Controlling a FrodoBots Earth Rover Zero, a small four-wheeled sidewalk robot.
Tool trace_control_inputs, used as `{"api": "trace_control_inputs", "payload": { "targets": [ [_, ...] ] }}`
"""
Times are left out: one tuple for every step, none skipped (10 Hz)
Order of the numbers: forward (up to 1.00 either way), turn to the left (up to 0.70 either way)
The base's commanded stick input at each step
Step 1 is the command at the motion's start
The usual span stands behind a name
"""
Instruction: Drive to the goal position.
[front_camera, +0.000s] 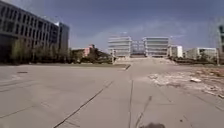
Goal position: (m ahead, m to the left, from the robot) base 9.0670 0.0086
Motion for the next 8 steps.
{"api": "trace_control_inputs", "payload": {
  "targets": [
    [0.7,-0.23],
    [0.7,-0.03],
    [0.7,0.01],
    [0.7,0.01],
    [0.7,0.01],
    [0.7,0.01],
    [0.7,0.01],
    [0.7,0.01]
  ]
}}
